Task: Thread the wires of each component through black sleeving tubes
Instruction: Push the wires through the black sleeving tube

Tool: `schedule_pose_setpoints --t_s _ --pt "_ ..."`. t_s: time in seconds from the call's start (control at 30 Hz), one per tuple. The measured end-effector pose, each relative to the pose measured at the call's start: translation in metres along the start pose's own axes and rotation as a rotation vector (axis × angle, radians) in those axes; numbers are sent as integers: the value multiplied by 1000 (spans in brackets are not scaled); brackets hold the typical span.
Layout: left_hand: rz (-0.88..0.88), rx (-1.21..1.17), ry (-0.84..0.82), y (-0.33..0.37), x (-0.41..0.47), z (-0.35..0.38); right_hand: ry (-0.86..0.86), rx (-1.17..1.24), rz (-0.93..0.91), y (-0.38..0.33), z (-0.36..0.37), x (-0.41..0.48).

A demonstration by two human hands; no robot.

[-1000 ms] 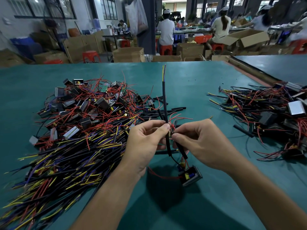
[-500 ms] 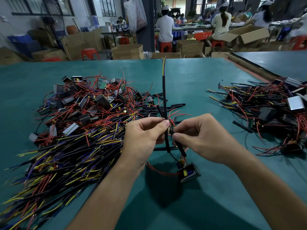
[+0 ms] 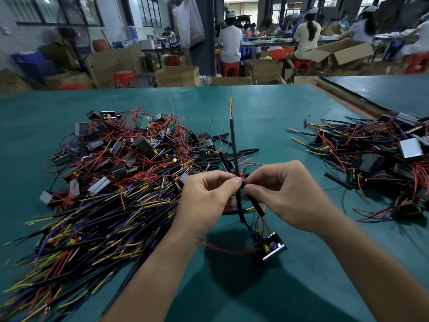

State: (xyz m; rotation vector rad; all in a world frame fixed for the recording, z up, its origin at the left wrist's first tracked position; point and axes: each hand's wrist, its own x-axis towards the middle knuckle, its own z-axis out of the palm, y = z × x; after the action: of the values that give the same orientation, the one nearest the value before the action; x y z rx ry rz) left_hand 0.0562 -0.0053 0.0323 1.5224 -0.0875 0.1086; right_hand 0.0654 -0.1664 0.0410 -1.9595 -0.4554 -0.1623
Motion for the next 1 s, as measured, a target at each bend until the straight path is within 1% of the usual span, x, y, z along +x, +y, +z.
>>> schedule_pose_setpoints --t_s 0.13,0.3,0.4,0.47,0.53,0.6,0.7,0.77,0.87,0.93,1.0 --pt "7 7 -9 -2 1 -3 39 -2 -44 -1 0 -1" --pt "-6 -11 -10 -5 1 -2 31 12 -75 1 -2 0" --pt "20 -12 -1 -6 2 -3 -21 50 -19 4 -2 2" --pt "39 8 11 -7 2 -3 -139 49 92 9 -8 4" --pt "51 27 19 -8 3 -3 -341 27 201 14 -15 3" --pt "61 28 5 -8 4 -4 -500 47 238 16 -20 1" --pt "60 -74 -40 -6 3 -4 -596 144 192 15 -18 -1" --pt "34 -161 -79 -5 1 -5 -636 249 205 12 -13 -4" --pt "-56 -274 -133 -3 0 -6 -649 411 282 7 -6 -7" --pt "-102 -278 -152 -2 1 -7 -615 401 289 3 -5 -7" --pt "-139 -255 -118 -4 3 -8 -514 315 281 -3 -9 -4"
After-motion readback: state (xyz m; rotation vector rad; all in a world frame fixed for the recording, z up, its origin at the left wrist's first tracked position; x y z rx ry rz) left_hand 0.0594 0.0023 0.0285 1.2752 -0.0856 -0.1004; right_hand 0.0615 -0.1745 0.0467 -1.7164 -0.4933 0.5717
